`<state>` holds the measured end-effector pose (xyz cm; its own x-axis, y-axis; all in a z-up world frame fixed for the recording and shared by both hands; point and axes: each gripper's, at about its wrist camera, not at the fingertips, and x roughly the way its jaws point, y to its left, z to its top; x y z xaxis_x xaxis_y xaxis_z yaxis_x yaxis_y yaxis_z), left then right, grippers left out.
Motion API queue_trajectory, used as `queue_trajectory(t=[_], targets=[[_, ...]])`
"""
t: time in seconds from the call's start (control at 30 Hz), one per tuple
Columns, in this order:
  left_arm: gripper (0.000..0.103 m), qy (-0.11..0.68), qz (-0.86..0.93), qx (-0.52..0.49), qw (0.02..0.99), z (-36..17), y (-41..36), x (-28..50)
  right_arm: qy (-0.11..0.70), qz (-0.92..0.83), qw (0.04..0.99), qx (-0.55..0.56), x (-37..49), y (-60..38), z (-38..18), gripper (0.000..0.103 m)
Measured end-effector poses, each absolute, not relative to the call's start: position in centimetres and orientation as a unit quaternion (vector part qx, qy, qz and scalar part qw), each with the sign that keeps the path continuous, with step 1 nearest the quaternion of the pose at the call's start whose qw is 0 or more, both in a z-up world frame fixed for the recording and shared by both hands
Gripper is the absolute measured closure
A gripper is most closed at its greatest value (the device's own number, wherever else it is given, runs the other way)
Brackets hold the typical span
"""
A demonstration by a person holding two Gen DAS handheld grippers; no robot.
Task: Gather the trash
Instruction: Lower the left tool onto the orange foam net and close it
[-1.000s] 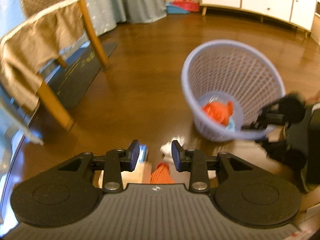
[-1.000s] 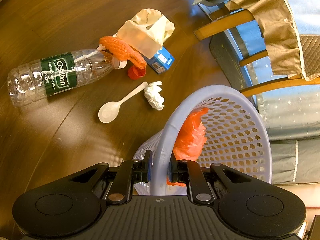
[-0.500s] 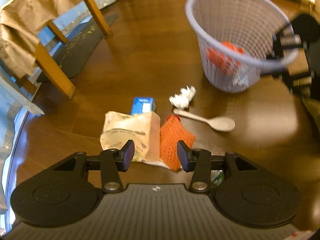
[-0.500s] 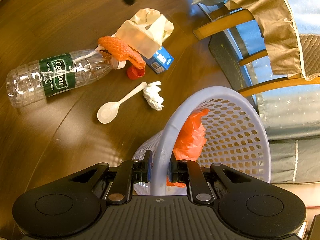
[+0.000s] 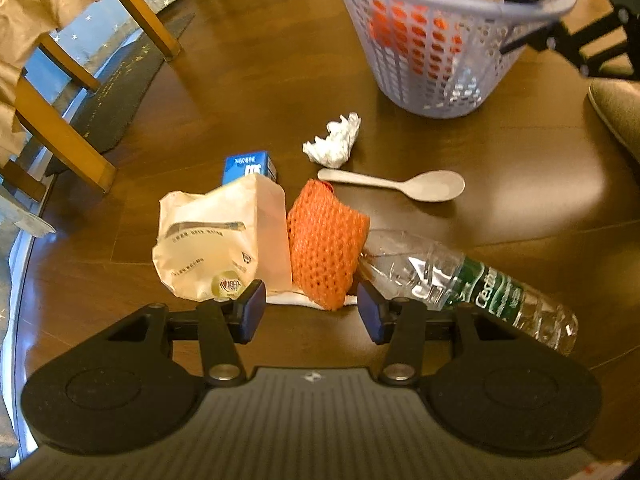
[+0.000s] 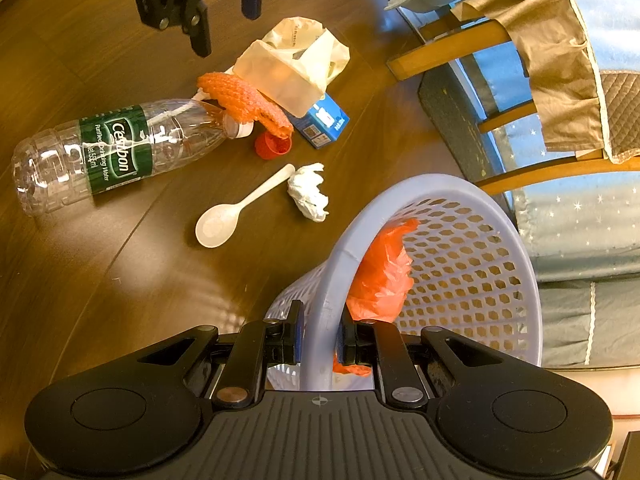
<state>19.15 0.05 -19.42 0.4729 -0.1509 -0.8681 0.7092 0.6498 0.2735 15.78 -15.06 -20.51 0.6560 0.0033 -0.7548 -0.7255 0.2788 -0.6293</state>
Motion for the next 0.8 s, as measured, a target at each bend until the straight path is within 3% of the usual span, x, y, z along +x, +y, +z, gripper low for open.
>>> queue_trajectory(t=[0.8], targets=[[0.058,0.436,-0.280,0.343,0.784,-24.4,-2.1,21.6,0.333,0.249,0.731,-0.542,15.9,-14.9,-20.5,0.092]])
